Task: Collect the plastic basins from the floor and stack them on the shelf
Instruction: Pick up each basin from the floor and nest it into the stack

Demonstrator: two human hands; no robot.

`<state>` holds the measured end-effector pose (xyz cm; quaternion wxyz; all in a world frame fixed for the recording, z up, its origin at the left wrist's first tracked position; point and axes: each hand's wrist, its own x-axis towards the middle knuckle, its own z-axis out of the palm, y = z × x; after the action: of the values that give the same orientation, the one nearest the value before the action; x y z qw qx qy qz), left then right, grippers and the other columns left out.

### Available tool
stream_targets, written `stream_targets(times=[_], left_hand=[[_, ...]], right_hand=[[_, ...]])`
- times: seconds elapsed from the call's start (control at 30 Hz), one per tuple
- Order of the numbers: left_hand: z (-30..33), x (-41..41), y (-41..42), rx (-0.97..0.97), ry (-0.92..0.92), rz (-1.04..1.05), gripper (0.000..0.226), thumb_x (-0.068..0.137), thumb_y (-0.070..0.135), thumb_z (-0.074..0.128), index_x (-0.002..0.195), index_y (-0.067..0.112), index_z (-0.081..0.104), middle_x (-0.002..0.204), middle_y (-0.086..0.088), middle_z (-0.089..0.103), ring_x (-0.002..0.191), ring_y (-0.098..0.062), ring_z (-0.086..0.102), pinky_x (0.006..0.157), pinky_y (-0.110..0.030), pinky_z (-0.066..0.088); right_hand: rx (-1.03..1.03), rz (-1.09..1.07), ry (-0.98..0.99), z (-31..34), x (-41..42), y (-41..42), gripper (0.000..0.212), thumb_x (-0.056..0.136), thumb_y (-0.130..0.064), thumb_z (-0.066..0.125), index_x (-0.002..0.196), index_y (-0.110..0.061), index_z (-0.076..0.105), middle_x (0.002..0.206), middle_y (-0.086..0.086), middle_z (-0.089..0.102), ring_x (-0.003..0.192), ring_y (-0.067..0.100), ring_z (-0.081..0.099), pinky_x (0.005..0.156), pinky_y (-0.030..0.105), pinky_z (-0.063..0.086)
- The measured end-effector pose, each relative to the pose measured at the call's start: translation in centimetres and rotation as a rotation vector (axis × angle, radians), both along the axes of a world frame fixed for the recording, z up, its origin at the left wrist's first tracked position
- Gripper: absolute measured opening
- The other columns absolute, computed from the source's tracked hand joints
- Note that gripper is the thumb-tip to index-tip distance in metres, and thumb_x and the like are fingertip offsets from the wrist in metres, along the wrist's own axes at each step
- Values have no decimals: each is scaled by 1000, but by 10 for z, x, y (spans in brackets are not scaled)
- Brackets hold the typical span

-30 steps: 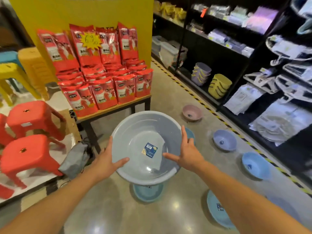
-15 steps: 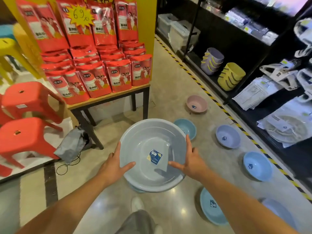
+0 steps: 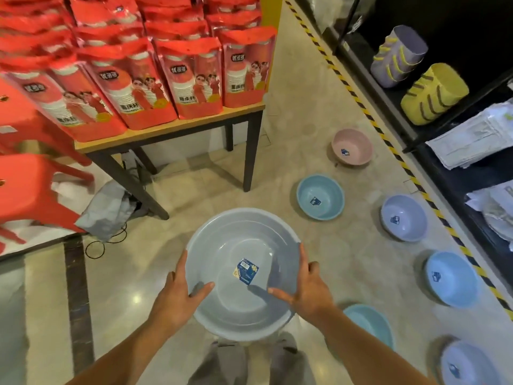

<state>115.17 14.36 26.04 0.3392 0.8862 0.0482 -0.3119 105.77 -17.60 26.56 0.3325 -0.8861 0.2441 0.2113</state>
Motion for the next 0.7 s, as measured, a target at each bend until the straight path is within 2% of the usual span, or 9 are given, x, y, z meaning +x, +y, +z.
stream_targets(times=[0.1,0.17,0.27,0.33,0.4,0.47,0.53,0.6,0.7], left_hand=[[-63,2,-5,33,41,79,114,89,68,74,173,45,0,147,-7,50,118,-28,66,91,-41,52],[-117,4,-8,2,81,136,117,84,72,76,172,46,3,146,-4,53,113,-23,70,98,-44,54],[-212,4,-12,-108,122,204,121,70,77,80,169,52,14,153,-1,55,130,-26,68,112,-57,52],[-282,3,-12,-52,77,219,122,67,85,74,169,49,17,160,3,50,136,-25,64,111,-56,53],[-347,-2,-10,37,59,208,126,68,94,65,171,42,14,164,0,44,136,-28,62,108,-53,54],[-405,-10,-9,114,101,183,122,76,88,67,170,42,4,164,-9,46,136,-36,60,104,-50,55],[-458,-16,-7,158,111,166,126,73,84,68,170,38,2,155,-20,56,129,-43,65,95,-49,56],[-505,-22,-3,181,124,159,131,69,83,68,170,35,0,141,-23,66,121,-43,70,84,-43,55],[-562,-35,5,234,132,151,129,76,73,79,171,35,1,141,-23,66,118,-44,71,85,-45,56]], right_hand=[[-18,28,51,-70,14,-6,154,49,-112,51,161,-43,-29,127,-5,28,88,22,58,70,34,52],[-32,53,78,-125,22,-8,154,53,-111,51,164,-36,-26,132,-3,31,82,20,60,63,30,48],[-64,60,77,-218,35,-13,156,53,-114,44,169,-27,-15,122,-9,30,56,6,45,46,16,31],[-77,108,71,-283,46,-16,155,53,-114,44,167,-29,-18,118,-14,23,55,3,39,43,13,24],[-81,155,65,-349,49,-19,151,53,-112,47,162,-38,-28,114,-19,16,59,1,42,45,14,25],[-67,179,63,-406,50,-20,149,55,-107,55,162,-42,-27,112,-21,14,61,-2,42,49,14,26],[-86,219,73,-456,50,-16,147,61,-101,63,164,-38,-22,115,-18,19,62,3,43,51,16,27],[-137,259,76,-500,48,-11,145,66,-98,64,165,-33,-19,117,-13,26,67,10,46,53,23,33],[-214,334,95,-558,42,-3,144,68,-98,55,167,-24,-18,120,-7,33,75,20,60,56,29,42]])
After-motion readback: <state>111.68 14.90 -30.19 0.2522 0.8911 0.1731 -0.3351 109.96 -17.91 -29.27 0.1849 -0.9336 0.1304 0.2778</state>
